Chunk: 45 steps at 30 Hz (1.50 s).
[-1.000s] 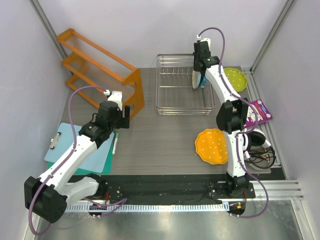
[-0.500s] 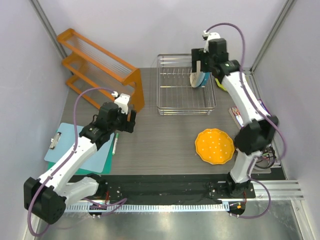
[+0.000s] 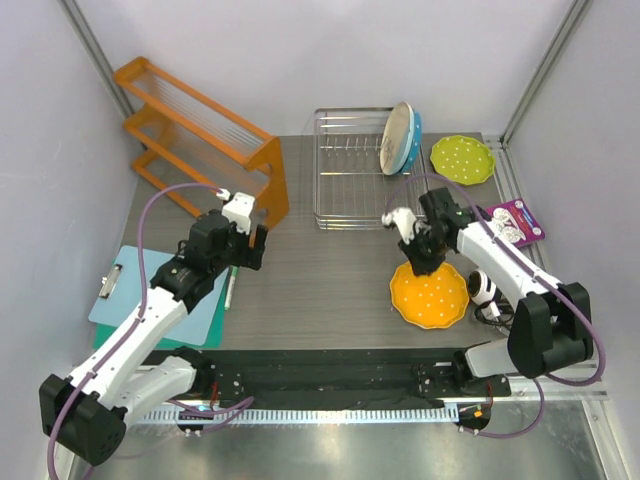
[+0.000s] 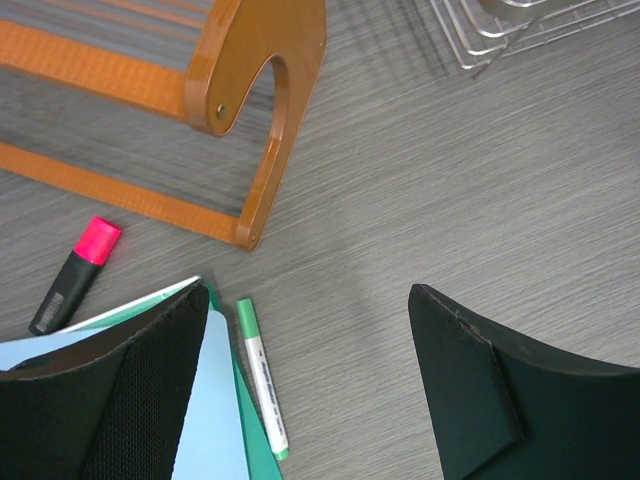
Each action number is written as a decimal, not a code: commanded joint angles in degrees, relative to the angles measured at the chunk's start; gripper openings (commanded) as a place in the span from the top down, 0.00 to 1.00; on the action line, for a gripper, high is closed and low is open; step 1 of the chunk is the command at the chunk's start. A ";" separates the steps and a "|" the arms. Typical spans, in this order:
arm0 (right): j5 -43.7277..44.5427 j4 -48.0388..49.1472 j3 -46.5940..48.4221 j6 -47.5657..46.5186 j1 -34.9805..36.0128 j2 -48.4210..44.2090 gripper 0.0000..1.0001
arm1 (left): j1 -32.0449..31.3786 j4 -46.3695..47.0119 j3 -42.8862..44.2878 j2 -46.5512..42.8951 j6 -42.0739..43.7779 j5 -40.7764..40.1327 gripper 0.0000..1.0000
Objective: Load the plates into the dish rack
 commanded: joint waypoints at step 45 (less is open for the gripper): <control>-9.23 15.15 2.13 16.03 28.71 7.45 0.41 | 12.11 -2.69 -10.55 3.27 -35.96 24.40 0.11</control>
